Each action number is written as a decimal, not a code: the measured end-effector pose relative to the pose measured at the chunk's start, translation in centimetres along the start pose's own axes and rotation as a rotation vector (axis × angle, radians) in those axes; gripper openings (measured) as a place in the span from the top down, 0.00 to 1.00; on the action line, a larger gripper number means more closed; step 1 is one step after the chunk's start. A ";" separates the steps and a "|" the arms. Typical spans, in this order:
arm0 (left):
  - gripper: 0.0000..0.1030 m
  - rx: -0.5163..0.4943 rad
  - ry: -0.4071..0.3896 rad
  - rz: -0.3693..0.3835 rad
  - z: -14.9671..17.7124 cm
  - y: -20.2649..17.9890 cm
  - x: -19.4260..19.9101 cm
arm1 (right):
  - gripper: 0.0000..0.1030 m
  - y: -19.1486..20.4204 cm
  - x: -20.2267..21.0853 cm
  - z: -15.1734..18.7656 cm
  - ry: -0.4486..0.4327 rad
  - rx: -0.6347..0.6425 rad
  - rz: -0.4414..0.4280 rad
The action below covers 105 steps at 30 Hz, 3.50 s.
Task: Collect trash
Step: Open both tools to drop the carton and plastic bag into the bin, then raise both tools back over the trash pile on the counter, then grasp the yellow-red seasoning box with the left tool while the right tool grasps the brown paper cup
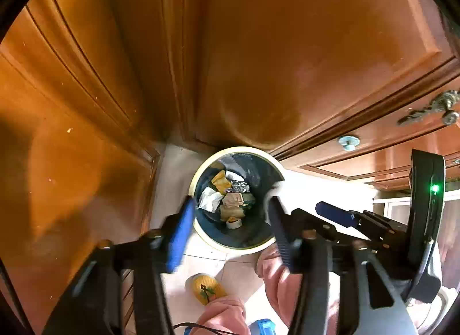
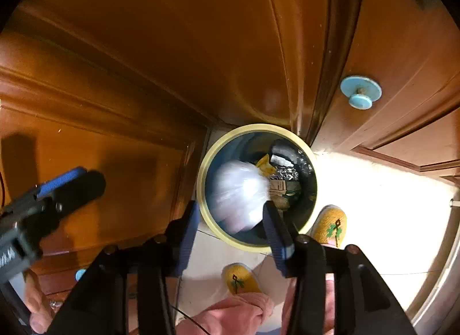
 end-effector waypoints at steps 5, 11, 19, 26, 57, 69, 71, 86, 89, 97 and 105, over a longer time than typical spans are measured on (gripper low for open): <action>0.28 -0.010 0.014 -0.013 -0.3 0.6 -1.3 | 0.49 0.0 -0.3 -0.3 -0.007 -0.018 0.010; 0.27 -0.013 0.019 -0.003 -0.6 -0.1 -0.4 | 0.49 0.3 1.6 -0.6 -0.025 -0.033 0.004; 0.27 -0.038 -0.018 0.018 -1.3 -2.1 4.9 | 0.49 1.7 8.4 -1.2 -0.066 -0.028 0.017; 0.26 -0.048 -0.072 0.035 -2.2 -3.8 12.0 | 0.49 3.7 15.9 -1.6 -0.104 0.007 0.023; 0.26 -0.230 -0.368 0.037 -15.8 -17.3 37.4 | 0.49 5.5 42.4 -16.9 -0.378 0.091 0.000; 0.26 -0.272 -0.281 -0.010 -31.2 -23.5 31.3 | 0.49 -3.3 41.7 -29.5 -0.386 -0.025 -0.039; 0.26 -0.269 -0.257 -0.015 -33.4 -24.2 30.0 | 0.49 -4.4 41.2 -31.3 -0.383 -0.049 -0.057; 0.26 -0.369 -0.091 -0.090 -42.7 -27.1 20.8 | 0.49 -9.1 37.2 -37.7 -0.310 -0.135 -0.167; 0.26 -0.390 -0.075 -0.111 -43.4 -27.3 19.7 | 0.49 -9.4 36.9 -37.9 -0.301 -0.126 -0.175; 0.26 -0.407 -0.053 -0.131 -45.4 -27.9 18.1 | 0.49 -10.1 36.0 -38.2 -0.280 -0.132 -0.185; 0.29 -0.407 -0.035 -0.147 -46.3 -28.0 16.5 | 0.49 -10.1 35.6 -38.4 -0.260 -0.134 -0.192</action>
Point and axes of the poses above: each gripper's, at about its wrist camera, not at the fingertips, and x roughly against the way its jaws point, y to its left, z to its underside, the point moved 1 cm from there along -x, roughly the way its jaws point, and after that the axes turned 12 degrees about x, right-handed, at the moved point
